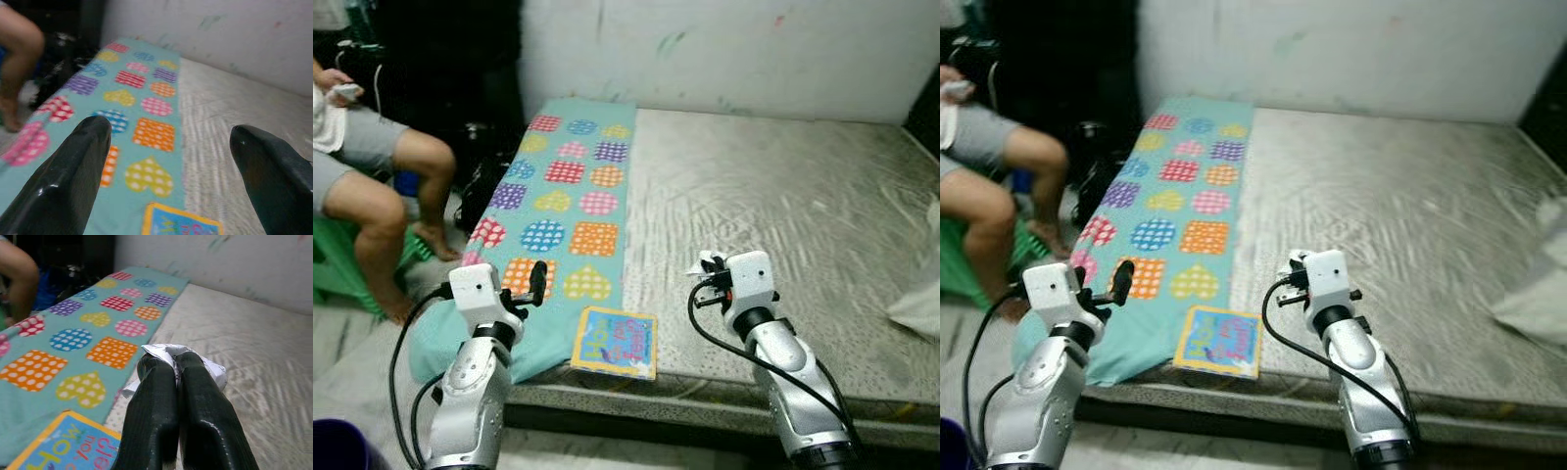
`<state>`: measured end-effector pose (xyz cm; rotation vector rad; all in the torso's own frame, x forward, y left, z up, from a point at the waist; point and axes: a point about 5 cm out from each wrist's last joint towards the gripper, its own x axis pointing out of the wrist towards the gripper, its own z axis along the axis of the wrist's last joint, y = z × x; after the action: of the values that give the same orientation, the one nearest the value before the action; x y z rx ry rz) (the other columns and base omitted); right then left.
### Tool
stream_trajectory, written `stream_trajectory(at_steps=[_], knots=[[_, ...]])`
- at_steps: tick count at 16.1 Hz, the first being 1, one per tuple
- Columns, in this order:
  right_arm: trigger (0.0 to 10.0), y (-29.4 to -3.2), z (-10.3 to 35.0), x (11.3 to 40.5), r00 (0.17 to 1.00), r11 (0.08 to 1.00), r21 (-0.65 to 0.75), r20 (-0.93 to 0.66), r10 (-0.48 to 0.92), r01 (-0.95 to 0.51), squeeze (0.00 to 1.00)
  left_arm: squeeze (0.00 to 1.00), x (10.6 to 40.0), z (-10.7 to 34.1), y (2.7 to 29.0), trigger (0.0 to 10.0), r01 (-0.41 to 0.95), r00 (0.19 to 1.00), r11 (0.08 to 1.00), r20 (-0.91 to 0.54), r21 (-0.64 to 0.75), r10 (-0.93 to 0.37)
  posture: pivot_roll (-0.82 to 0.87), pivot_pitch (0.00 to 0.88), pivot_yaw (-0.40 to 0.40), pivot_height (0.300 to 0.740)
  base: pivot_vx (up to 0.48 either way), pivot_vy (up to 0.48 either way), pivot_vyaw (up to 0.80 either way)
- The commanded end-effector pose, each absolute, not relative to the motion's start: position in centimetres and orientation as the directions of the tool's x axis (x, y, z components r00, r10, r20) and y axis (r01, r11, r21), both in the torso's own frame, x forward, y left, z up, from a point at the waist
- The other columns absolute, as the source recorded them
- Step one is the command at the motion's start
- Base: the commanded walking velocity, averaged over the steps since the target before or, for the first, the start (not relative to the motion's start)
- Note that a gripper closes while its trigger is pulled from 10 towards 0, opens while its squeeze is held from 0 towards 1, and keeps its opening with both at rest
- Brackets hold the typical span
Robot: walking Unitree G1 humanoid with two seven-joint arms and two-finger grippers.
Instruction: Clean up the room
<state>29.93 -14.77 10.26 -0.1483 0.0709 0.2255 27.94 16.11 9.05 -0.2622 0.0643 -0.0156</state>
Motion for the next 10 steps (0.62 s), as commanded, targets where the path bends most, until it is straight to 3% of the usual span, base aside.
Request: stream_trajectory(at_steps=[1, 10], knots=[[10.0, -14.76, 10.08, 29.80, 0.972, 0.964, -0.134, -0.094, 0.217, -0.228, 0.00, 0.00, 27.90, 8.93, 16.14, 10.0, 0.003, 0.997, 0.967, -0.073, -0.255, -0.022, -0.12, 0.000, 0.031, 0.740, 0.000, 0.480, 0.00], [10.0, -14.64, 10.08, 29.92, 0.970, 0.961, -0.142, -0.089, 0.226, -0.237, 0.00, 0.00, 27.98, 8.88, 16.10, 10.0, 0.002, 0.997, 0.968, -0.072, -0.251, -0.021, -0.12, 0.000, 0.030, 0.740, 0.000, 0.480, 0.00]])
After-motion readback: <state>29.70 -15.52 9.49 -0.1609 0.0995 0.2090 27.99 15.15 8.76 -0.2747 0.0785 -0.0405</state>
